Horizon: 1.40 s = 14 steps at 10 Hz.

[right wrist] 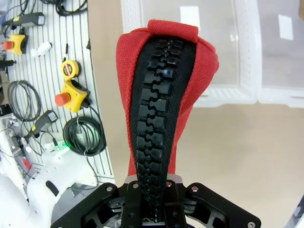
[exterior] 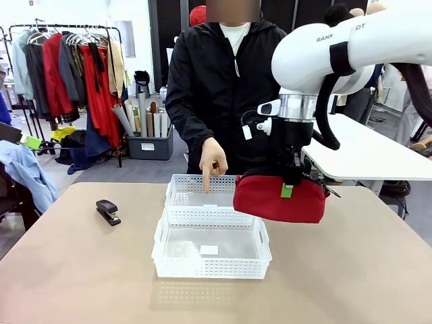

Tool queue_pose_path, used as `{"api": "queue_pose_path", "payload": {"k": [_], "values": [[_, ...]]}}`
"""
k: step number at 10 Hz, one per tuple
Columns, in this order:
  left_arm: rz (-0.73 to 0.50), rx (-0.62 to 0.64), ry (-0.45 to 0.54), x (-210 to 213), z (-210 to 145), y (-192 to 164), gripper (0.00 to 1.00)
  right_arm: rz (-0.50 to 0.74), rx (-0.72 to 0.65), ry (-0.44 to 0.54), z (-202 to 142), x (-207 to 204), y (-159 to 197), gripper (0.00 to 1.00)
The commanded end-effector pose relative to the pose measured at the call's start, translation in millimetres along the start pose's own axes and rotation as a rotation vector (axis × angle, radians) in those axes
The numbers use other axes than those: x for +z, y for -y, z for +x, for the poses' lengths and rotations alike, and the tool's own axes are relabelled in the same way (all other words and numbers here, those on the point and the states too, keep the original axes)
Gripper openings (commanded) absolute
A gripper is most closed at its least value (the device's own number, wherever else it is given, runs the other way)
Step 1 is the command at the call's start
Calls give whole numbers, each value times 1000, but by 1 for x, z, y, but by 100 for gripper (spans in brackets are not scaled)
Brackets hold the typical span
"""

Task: Distribute items into two baskets.
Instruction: Place the picked Pencil pouch into the Organizing basket as instructed by the person.

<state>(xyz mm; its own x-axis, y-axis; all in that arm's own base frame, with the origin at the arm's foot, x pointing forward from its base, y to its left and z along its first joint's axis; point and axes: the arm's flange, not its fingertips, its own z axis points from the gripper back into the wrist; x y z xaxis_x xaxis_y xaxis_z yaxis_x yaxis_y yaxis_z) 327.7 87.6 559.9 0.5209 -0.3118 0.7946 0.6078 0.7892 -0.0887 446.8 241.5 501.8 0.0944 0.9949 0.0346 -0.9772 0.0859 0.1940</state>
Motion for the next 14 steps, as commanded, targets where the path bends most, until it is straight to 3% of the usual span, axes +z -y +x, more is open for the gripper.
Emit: {"api": "queue_pose_path", "payload": {"k": [1,10,14], "values": [[-11,-6,8,-1,0,0,100,-9,-3,-3,23,-2,0,0],[-11,-6,8,-1,0,0,100,-1,111,-93,132,-25,22,0],[-11,-6,8,-1,0,0,100,-54,74,-97,140,-46,4,0]]}}
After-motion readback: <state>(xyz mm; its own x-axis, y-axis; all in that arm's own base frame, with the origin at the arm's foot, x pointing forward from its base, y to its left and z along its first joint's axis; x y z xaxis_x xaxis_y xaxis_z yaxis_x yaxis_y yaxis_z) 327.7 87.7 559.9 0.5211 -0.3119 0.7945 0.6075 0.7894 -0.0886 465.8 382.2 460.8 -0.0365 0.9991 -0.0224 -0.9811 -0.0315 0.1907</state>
